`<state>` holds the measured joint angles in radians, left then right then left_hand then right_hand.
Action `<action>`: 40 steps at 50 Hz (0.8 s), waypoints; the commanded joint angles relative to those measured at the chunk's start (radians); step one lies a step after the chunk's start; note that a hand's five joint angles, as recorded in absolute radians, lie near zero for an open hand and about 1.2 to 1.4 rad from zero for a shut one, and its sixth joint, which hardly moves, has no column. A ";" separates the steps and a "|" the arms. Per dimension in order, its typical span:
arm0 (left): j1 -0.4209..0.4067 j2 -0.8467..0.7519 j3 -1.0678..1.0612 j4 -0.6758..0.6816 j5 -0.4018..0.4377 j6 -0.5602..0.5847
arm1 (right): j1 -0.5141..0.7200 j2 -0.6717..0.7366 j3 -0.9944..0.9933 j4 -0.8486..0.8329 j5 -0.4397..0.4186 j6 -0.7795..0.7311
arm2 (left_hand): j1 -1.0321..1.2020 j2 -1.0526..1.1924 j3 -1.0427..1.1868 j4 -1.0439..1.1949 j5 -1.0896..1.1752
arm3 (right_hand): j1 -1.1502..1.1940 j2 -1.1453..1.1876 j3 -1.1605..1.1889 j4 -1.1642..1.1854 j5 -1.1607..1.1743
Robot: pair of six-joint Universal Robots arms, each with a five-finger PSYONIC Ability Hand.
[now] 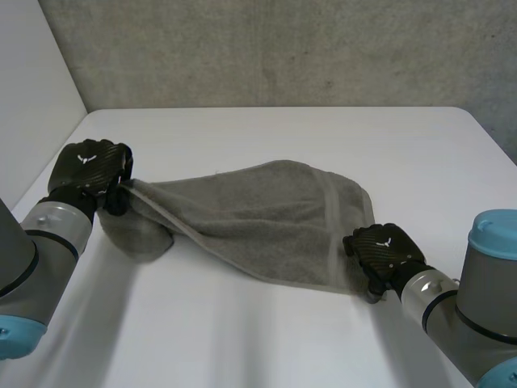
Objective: Fold the towel.
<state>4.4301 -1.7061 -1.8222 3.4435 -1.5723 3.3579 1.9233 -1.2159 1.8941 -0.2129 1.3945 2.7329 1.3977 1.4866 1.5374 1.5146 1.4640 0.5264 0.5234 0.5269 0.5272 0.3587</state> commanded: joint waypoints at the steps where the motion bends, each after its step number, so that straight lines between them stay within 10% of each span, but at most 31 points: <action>1: 0.000 0.000 -0.003 0.000 0.000 0.000 | -0.012 0.058 -0.006 -0.042 -0.012 -0.041 | -0.001 -0.090 -0.141 -0.118 -0.242 | 0.040 0.043 0.039 0.039 0.033; 30: -0.002 0.002 -0.009 0.002 0.000 -0.002 | -0.007 0.107 -0.092 -0.086 -0.009 -0.053 | -0.001 -0.090 -0.141 -0.118 -0.242 | 0.369 0.372 0.368 0.368 0.362; 40: -0.002 0.000 -0.025 0.006 -0.002 0.000 | -0.017 0.095 -0.121 -0.089 -0.011 -0.036 | -0.160 -0.248 -0.299 -0.276 -0.400 | 0.870 0.873 0.869 0.869 0.863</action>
<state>4.4286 -1.7050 -1.8364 3.4457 -1.5733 3.3573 1.9127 -1.1024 1.7811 -0.3004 1.3849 2.6837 1.3977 1.4862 1.5212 1.5103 1.4636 1.3174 1.2981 1.2841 1.3315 1.1552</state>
